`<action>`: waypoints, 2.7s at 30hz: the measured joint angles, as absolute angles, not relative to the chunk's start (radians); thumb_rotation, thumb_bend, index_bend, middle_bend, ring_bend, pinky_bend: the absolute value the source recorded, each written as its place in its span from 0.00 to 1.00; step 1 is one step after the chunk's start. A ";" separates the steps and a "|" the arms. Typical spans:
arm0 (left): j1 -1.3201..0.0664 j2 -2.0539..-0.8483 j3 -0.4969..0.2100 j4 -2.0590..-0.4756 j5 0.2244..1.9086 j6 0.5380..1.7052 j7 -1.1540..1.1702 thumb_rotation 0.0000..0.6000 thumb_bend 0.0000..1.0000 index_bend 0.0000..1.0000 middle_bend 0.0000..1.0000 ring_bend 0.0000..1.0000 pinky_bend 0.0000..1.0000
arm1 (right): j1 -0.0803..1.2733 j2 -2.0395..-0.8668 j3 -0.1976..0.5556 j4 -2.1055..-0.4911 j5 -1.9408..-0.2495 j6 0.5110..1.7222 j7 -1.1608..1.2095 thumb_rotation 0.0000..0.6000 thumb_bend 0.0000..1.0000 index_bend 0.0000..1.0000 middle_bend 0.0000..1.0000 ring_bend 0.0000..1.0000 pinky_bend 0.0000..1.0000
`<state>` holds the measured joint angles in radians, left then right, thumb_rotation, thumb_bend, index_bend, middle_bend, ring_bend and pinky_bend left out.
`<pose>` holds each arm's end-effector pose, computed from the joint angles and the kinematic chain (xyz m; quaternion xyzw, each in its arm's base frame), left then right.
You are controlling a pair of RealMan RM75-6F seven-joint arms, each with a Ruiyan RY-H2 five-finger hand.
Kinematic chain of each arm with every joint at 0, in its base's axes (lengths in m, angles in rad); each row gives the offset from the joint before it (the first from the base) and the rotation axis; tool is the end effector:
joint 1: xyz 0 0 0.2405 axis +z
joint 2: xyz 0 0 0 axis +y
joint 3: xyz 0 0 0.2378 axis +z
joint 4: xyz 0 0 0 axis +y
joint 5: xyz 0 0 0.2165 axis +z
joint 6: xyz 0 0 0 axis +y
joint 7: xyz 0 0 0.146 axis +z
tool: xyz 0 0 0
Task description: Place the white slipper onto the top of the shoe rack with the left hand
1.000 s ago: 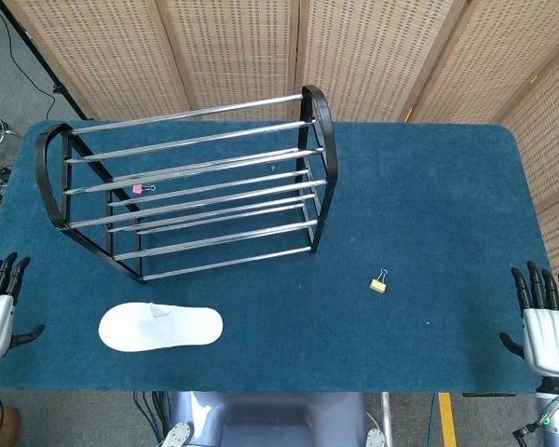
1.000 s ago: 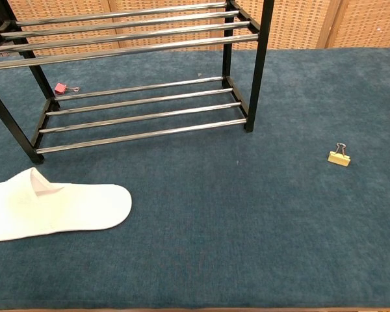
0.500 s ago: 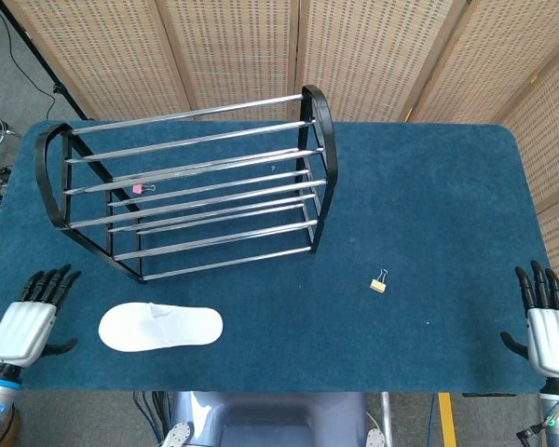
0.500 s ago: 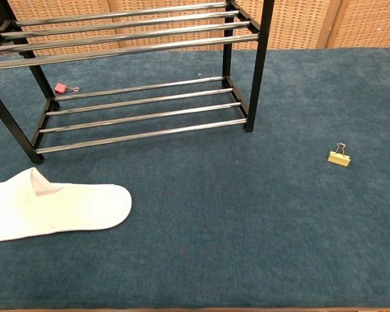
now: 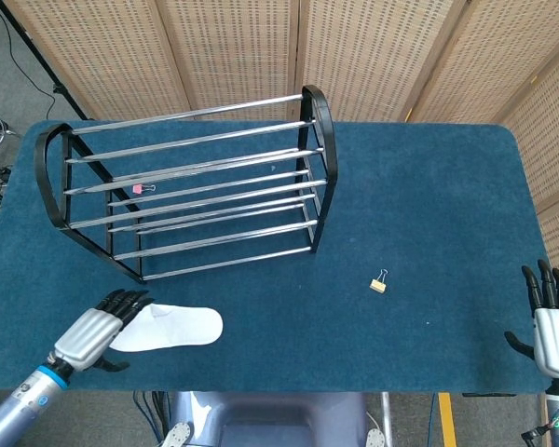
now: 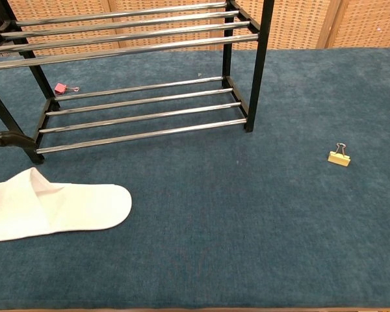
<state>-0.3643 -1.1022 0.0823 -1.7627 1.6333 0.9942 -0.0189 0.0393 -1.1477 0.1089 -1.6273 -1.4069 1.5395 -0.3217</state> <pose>-0.2359 0.1948 0.0529 -0.7747 -0.4461 -0.2972 0.3353 -0.3045 -0.1794 0.1558 0.5824 -0.3118 0.2993 0.6885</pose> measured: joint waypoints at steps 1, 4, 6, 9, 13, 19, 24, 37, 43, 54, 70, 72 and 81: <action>-0.388 -1.113 0.075 -1.764 1.623 0.962 -0.031 1.00 0.00 0.00 0.00 0.00 0.00 | 0.040 -1.147 0.109 -1.627 -1.405 1.537 -0.320 1.00 0.00 0.00 0.00 0.00 0.00; -0.438 -1.152 0.056 -1.759 1.596 0.902 -0.051 1.00 0.00 0.00 0.00 0.00 0.00 | 0.040 -1.145 0.110 -1.627 -1.403 1.536 -0.317 1.00 0.00 0.00 0.00 0.00 0.00; -0.462 -1.179 0.045 -1.753 1.574 0.872 -0.063 1.00 0.00 0.00 0.00 0.00 0.00 | 0.040 -1.145 0.110 -1.627 -1.403 1.536 -0.315 1.00 0.00 0.00 0.00 0.00 0.00; -0.488 -1.208 0.032 -1.748 1.547 0.837 -0.081 1.00 0.00 0.00 0.00 0.00 0.00 | 0.040 -1.144 0.110 -1.627 -1.402 1.534 -0.313 1.00 0.00 0.00 0.00 0.00 0.00; -0.516 -1.239 0.019 -1.743 1.518 0.801 -0.106 1.00 0.00 0.00 0.00 0.00 0.00 | 0.041 -1.142 0.111 -1.627 -1.398 1.532 -0.309 1.00 0.00 0.00 0.00 0.00 0.00; -0.567 -1.282 0.003 -1.728 1.464 0.730 -0.114 1.00 0.00 0.00 0.00 0.00 0.00 | 0.040 -1.137 0.112 -1.628 -1.396 1.530 -0.299 1.00 0.00 0.00 0.00 0.00 0.00; -0.616 -1.330 -0.004 -1.710 1.411 0.667 -0.096 1.00 0.00 0.00 0.00 0.00 0.00 | 0.040 -1.133 0.112 -1.631 -1.394 1.530 -0.294 1.00 0.00 0.00 0.00 0.00 0.00; -0.633 -1.331 0.049 -1.747 1.418 0.675 -0.048 1.00 0.00 0.00 0.00 0.00 0.00 | 0.038 -1.125 0.115 -1.634 -1.387 1.529 -0.279 1.00 0.00 0.00 0.00 0.00 0.00; -0.627 -1.313 0.083 -1.769 1.456 0.694 -0.051 1.00 0.00 0.00 0.00 0.00 0.00 | 0.039 -1.126 0.114 -1.635 -1.385 1.526 -0.284 1.00 0.00 0.00 0.00 0.00 0.00; -0.631 -1.269 0.141 -1.816 1.529 0.695 -0.084 1.00 0.00 0.00 0.00 0.00 0.00 | 0.043 -1.130 0.111 -1.635 -1.379 1.516 -0.295 1.00 0.00 0.00 0.00 0.00 0.00; -0.644 -1.184 0.253 -1.874 1.668 0.718 -0.162 1.00 0.00 0.00 0.00 0.00 0.00 | 0.045 -1.130 0.109 -1.638 -1.375 1.509 -0.294 1.00 0.00 0.00 0.00 0.00 0.00; -0.643 -1.173 0.266 -1.877 1.684 0.726 -0.167 1.00 0.00 0.00 0.00 0.00 0.00 | 0.045 -1.129 0.109 -1.639 -1.374 1.510 -0.293 1.00 0.00 0.00 0.00 0.00 0.00; -0.628 -1.124 0.356 -1.858 1.793 0.796 -0.245 1.00 0.00 0.00 0.00 0.00 0.00 | 0.044 -1.129 0.107 -1.641 -1.374 1.509 -0.293 1.00 0.00 0.00 0.00 0.00 0.00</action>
